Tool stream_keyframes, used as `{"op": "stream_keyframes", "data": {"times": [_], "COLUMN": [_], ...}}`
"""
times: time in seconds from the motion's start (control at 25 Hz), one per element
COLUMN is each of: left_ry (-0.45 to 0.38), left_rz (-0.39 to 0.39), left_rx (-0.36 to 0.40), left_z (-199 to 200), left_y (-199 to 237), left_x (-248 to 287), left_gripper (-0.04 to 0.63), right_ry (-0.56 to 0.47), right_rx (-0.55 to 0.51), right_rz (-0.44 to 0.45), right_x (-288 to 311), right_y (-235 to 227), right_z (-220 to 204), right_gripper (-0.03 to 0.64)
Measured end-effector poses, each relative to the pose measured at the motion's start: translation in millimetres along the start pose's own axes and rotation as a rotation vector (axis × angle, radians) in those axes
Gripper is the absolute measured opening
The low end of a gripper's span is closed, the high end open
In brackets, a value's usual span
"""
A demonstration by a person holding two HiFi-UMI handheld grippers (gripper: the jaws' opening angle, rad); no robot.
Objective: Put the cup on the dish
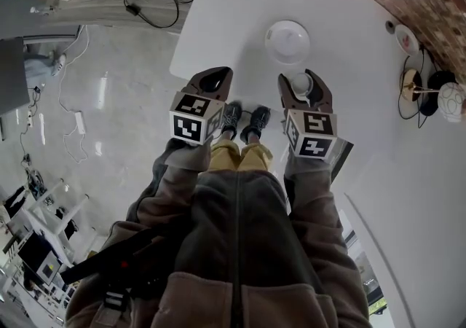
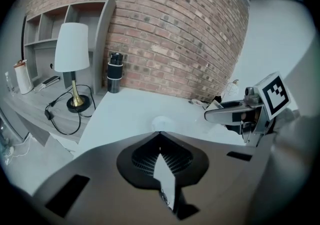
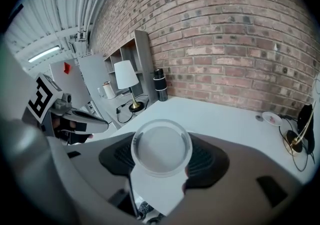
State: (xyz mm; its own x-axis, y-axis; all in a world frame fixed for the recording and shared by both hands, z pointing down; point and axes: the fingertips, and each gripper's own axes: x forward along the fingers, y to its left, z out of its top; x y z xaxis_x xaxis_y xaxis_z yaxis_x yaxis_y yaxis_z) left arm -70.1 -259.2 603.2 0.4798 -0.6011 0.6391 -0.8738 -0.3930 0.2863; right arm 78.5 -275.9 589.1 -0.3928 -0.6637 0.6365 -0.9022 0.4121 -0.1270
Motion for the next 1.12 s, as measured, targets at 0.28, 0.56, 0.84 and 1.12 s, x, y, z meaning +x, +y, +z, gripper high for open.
{"op": "stream_keyframes", "data": {"times": [0.28,0.56,0.84,1.12], "left_ry": [0.067,0.106,0.126,0.176], "left_rz": [0.006,0.019,0.032,0.029], "left_rx": [-0.043,-0.069,-0.082,-0.119], "left_z": [-21.7,-40.9,-48.3,-52.3], "left_y": [17.1,30.2,41.4,48.5], "left_x": [18.5,31.7,43.4,52.1], "left_gripper": [0.005,0.005,0.005,0.006], "right_ry": [0.041,0.075,0.099,0.113], "right_rx": [-0.011,-0.035,-0.068,-0.099], "right_rz": [-0.003,0.007,0.005,0.008], "right_x": [38.8,69.1,89.3,112.9], "right_y": [-12.2,-19.5,-29.0,-42.7], "right_z": [-17.4,-34.1,-46.2,-49.2], "right_gripper": [0.264,0.264,0.264,0.264]}}
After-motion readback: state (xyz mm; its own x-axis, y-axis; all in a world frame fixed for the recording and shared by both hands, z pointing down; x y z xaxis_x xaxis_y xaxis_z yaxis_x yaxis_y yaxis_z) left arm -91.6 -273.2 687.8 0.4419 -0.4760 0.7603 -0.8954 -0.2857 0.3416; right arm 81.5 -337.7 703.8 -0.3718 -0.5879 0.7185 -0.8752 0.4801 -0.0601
